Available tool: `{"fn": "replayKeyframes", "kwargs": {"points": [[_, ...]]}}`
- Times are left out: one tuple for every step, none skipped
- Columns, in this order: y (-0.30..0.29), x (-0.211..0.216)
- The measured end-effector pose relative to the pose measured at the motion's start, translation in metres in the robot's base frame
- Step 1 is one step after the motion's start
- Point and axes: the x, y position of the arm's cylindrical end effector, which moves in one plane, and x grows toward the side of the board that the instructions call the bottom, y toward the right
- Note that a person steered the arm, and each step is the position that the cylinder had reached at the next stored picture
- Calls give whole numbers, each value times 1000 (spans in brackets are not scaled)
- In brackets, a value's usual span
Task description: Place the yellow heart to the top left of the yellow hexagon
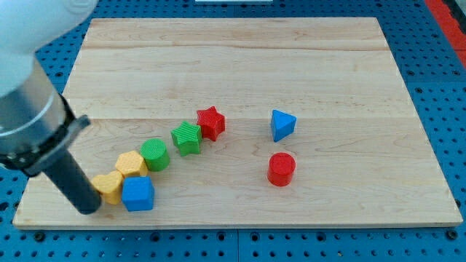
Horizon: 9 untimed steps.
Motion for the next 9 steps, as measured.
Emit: {"fn": "replayKeyframes", "kwargs": {"points": [[35,10],[71,12],[102,12],[118,12],[111,22],[45,-1],[-34,-29],[-80,-39],[-79,-39]]}}
